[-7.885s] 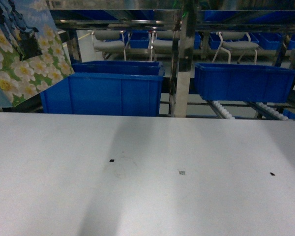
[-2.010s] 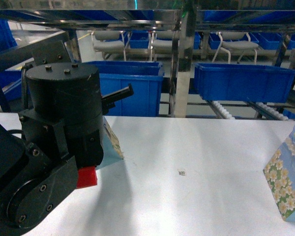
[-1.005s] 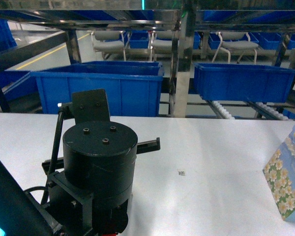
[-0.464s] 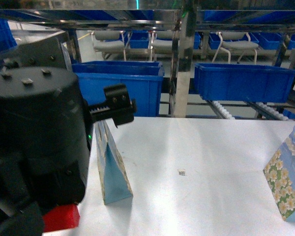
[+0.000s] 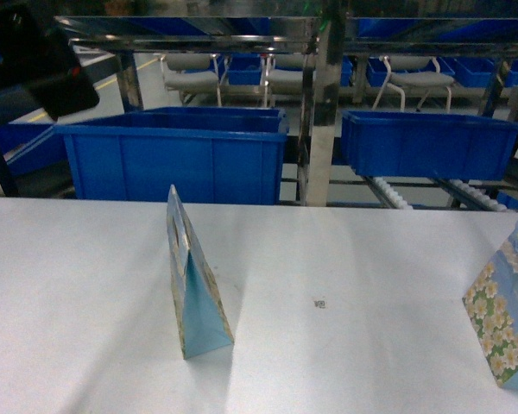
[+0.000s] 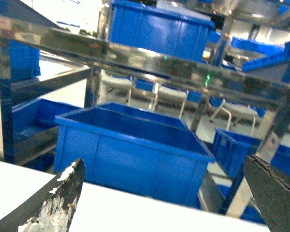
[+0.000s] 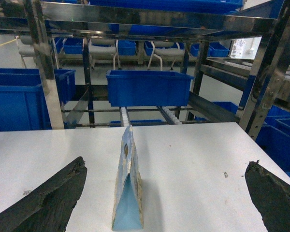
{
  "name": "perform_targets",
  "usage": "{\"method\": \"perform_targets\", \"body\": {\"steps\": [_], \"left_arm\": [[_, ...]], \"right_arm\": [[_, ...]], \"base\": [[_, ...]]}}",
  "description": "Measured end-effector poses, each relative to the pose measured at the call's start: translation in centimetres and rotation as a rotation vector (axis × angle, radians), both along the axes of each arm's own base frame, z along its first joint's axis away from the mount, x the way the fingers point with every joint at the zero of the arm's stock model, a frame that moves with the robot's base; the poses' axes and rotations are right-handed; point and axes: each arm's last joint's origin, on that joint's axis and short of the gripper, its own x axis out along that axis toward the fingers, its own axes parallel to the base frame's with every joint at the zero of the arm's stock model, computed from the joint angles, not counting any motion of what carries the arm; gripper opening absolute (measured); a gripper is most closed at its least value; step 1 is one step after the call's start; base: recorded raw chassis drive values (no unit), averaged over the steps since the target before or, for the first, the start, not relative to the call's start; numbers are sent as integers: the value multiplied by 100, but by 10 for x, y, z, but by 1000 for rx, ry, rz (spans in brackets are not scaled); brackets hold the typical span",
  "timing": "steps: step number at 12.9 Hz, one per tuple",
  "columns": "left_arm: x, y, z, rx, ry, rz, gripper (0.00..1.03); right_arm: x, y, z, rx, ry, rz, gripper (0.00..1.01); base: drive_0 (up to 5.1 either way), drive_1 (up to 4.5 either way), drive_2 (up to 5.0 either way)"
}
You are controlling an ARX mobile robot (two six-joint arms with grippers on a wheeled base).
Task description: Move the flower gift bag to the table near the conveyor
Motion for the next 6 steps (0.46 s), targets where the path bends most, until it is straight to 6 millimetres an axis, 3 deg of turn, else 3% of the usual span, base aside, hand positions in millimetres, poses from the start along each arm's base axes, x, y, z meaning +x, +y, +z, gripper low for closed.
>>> {"method": "perform_targets", "body": {"steps": [2,3,6], "left_arm": [[-24,26,0,34,9,-69,98],[-54,51,10,60,31,-63,98],[-90,57,40,37,9,-44,98]], "right_arm": [[0,0,0,0,0,0,98],[0,0,0,0,0,0,98],[0,0,0,0,0,0,98]], "base": [[0,0,0],[0,0,0],[0,0,0]]}}
